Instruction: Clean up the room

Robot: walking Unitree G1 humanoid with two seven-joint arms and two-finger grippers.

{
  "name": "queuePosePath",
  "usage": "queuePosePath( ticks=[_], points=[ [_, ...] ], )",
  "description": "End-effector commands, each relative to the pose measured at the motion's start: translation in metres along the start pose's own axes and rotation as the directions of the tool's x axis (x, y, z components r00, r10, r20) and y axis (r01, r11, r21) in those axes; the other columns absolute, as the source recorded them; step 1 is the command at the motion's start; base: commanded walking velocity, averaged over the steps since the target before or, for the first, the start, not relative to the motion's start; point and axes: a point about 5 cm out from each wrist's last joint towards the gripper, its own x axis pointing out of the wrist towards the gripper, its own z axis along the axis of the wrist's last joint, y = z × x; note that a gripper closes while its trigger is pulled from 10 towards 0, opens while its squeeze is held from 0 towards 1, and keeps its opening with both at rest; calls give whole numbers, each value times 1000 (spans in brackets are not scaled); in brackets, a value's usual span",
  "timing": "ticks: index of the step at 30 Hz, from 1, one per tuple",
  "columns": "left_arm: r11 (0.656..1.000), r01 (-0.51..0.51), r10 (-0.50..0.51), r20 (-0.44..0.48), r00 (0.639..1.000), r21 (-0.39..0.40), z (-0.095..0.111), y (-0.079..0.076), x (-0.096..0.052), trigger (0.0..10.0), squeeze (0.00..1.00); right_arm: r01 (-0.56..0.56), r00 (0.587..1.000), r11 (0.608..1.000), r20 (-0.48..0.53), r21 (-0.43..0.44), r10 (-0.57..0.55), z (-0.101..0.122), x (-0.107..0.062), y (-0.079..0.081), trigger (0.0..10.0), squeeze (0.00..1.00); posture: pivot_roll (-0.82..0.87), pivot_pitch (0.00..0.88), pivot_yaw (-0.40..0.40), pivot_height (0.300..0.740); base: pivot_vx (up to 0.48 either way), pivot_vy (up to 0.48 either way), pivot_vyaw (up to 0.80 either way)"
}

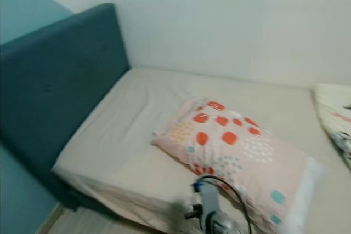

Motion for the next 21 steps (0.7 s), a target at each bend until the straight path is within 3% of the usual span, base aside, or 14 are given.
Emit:
queuePosePath(
  ticks=[1,7,21],
  points=[
    [1000,3,-2,-16,1000,28,-2,5,-1,10000,0,4,1000,997,-13,72,-3,-7,-2,-2,10000,0,-22,1,-28,740,0,0,656],
    [999,13,-12,-28,1000,32,-7,7,-1,10000,0,13,1000,990,0,140,-13,-11,-3,-4,10000,0,-24,3,-28,740,0,0,656],
    [996,8,-7,-3,1000,86,6,6,0,10000,0,-41,999,985,-10,167,43,-12,-2,2,10000,0,-20,2,-27,740,0,-33,657]
  ],
)
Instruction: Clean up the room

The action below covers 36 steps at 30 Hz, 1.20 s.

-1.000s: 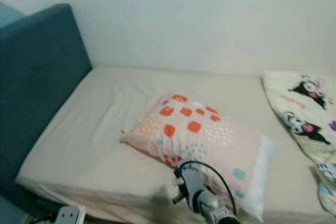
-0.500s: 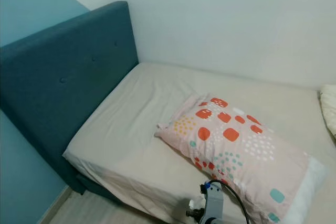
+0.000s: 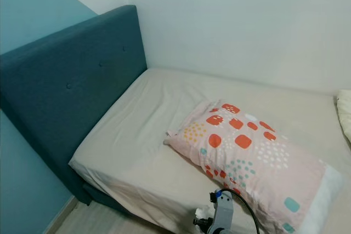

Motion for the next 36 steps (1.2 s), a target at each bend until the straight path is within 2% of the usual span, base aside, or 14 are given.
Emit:
queuePosePath(
  ticks=[1,5,9,16,36],
  points=[
    [999,-19,19,-3,1000,27,1,8,-1,10000,0,-9,1000,1000,8,23,9,1,1,2,10000,0,-20,2,-27,740,0,-465,656],
    [999,-21,21,-10,1000,25,0,8,-1,10000,0,-11,1000,1000,8,28,11,1,0,2,10000,0,-21,2,-30,740,0,-472,658],
    [1000,5,-5,-19,1000,3,-4,1,0,10000,0,-14,1000,999,8,32,14,0,0,1,10000,0,-20,4,-32,740,0,0,658],
    [999,38,-37,-35,999,13,-9,-7,0,10000,0,-20,1000,999,3,30,20,0,0,1,10000,0,-21,5,-32,740,0,0,656],
    [997,65,-63,-41,997,49,-11,-8,-1,10000,0,-31,1000,999,0,39,31,-3,0,1,10000,0,-28,16,-27,740,0,0,658]
  ],
)
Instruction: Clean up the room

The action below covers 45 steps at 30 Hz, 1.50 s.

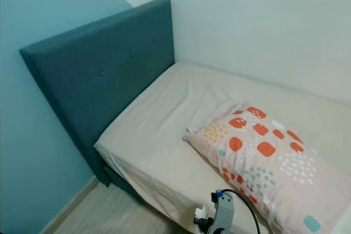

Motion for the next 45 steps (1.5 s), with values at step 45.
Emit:
queuePosePath(
  ticks=[45],
  points=[
    [999,-2,2,7,1000,38,-2,-1,0,10000,0,-16,1000,998,-23,-58,15,-4,-1,0,10000,0,-34,22,-31,740,0,-61,661]
  ],
)
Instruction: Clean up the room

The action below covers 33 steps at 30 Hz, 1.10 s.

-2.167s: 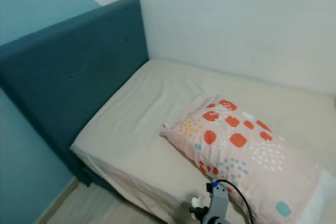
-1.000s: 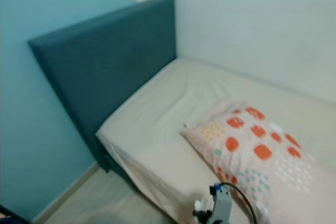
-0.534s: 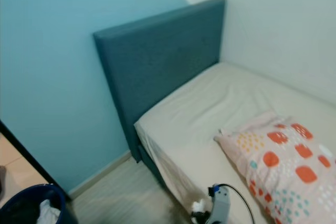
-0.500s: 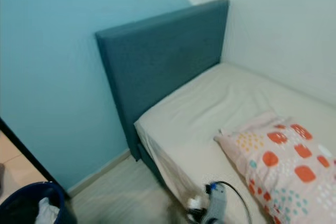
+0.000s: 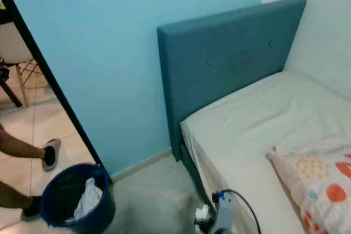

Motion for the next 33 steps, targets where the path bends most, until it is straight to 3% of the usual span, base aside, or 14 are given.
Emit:
queuePosePath(
  ticks=[1,8,17,21,24,31,33],
  points=[
    [1000,-10,10,2,1000,-1,0,2,0,10000,0,-16,1000,1000,-2,-19,16,0,2,6,10000,0,-34,22,-31,740,0,0,656],
    [996,21,-12,96,995,-90,7,-1,-1,10000,0,-31,1000,994,-7,-109,30,4,3,9,10000,0,-35,27,-31,740,0,0,658],
    [991,-23,39,127,991,-131,9,2,-1,10000,0,-76,996,974,22,-216,82,22,8,21,10000,0,-37,25,-29,740,0,0,661],
    [978,-47,79,154,985,-202,11,3,-1,10000,0,-133,989,922,13,-364,148,36,12,35,10000,0,-33,24,-32,740,0,0,661],
    [977,-48,83,165,983,-206,12,3,-2,10000,0,-146,986,904,10,-401,164,40,13,40,10000,0,-32,22,-34,740,0,0,660],
    [973,-28,71,184,980,-228,14,1,-2,10000,0,-144,987,896,0,-421,159,40,14,41,10000,0,-35,18,-37,740,0,0,661],
    [975,-20,60,180,982,-220,14,0,-1,10000,0,-132,989,910,4,-393,146,39,13,38,10000,0,-40,16,-41,740,0,0,663]
  ],
)
